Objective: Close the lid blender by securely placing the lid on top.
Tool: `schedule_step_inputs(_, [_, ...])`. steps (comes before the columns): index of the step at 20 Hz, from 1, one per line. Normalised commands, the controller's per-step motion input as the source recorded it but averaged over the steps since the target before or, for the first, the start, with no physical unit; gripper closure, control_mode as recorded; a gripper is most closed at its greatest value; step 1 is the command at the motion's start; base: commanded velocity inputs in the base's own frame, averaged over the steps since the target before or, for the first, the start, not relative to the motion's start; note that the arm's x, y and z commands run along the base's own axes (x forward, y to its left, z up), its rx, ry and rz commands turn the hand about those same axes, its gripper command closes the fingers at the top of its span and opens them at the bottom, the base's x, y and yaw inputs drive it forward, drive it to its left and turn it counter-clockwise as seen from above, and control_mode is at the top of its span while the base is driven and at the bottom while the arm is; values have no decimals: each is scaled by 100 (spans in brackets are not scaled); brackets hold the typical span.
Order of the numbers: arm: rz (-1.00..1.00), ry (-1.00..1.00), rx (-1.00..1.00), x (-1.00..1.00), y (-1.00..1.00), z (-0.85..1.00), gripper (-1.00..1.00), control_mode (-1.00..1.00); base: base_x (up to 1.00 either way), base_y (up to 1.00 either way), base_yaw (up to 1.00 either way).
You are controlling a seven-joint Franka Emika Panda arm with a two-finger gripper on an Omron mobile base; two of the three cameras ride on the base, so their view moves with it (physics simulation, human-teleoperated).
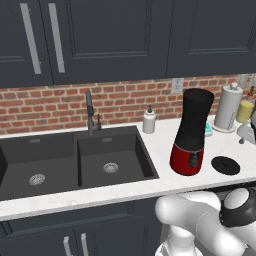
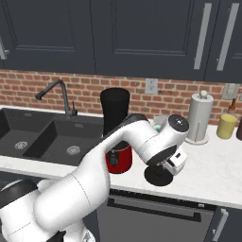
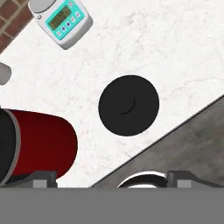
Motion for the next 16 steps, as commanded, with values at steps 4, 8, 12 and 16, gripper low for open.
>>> schedule_step_inputs(4, [-1, 14, 0, 19, 0, -35, -100, -100, 0, 0, 0])
schedule_step_inputs(8, [-1, 9, 0, 20, 0, -34, -100, -100, 0, 0, 0])
schedule_step_inputs(12, [0, 3, 0, 11, 0, -28, -100, -100, 0, 0, 0])
schedule_step_inputs(16, [0, 1, 0, 4, 0, -28, -100, -100, 0, 0, 0])
